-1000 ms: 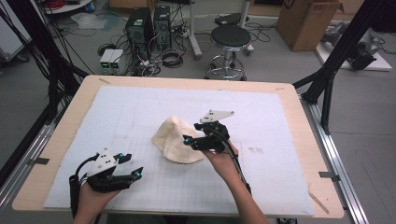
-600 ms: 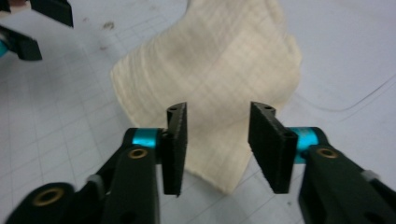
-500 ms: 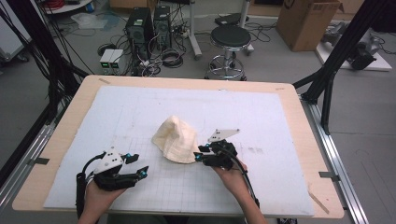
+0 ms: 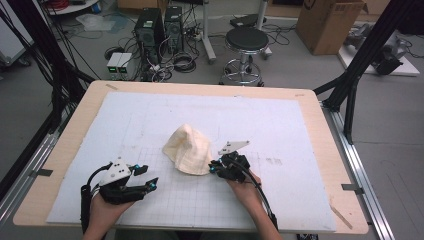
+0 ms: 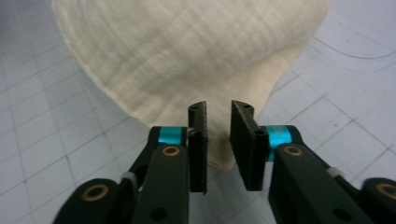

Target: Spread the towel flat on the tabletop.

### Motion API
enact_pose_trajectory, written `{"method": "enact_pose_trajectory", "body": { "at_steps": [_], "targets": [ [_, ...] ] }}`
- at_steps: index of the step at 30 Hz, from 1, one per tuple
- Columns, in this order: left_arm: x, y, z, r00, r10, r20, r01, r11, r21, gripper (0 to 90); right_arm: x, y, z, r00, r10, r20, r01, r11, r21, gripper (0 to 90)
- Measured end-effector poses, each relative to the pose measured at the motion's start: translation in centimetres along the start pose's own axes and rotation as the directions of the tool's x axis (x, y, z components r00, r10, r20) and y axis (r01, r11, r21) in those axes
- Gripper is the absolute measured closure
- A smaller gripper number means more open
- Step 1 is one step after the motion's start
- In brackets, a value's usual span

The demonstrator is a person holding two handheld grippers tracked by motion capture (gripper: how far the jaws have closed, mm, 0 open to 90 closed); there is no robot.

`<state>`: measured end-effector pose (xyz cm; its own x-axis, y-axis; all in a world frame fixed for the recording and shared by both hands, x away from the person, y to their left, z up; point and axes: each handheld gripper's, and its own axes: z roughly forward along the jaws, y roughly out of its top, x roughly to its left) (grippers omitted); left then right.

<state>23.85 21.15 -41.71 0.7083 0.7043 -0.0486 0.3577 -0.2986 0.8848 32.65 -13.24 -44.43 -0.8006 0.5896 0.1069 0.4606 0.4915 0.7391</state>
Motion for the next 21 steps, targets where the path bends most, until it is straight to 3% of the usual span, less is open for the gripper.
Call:
{"method": "enact_pose_trajectory", "body": {
  "at_steps": [2,7,10,16,21],
  "targets": [
    [0.0,0.0,0.0,1.0,-0.001,0.003,0.001,1.0,0.005,42.8,-0.1,0.0,0.0,0.9999,0.003,-0.012,-0.003,1.0,0.001,87.9],
    [-0.1,0.2,-0.1,0.9995,-0.025,0.02,0.025,0.9996,-0.013,42.9,-0.1,0.1,-0.2,0.9999,-0.012,-0.009,0.012,1.0,0.006,89.3],
    [-0.1,0.3,0.0,0.9994,-0.025,0.025,0.026,0.9996,-0.011,42.9,-0.3,0.1,-1.1,0.9996,0.011,-0.025,-0.012,1.0,-0.021,89.3],
    [-0.6,0.6,0.5,0.999,-0.009,0.044,0.009,0.9999,-0.004,43.6,-1.4,-0.3,-4.4,0.9989,0.016,0.043,-0.014,0.999,-0.045,89.3],
    [-1.0,1.1,1.3,0.9982,0.001,0.059,-0.001,1.0,0.003,44.0,-2.3,-1.5,-6.1,0.9961,0.036,0.08,-0.034,0.999,-0.033,89.2]
  ]
}}
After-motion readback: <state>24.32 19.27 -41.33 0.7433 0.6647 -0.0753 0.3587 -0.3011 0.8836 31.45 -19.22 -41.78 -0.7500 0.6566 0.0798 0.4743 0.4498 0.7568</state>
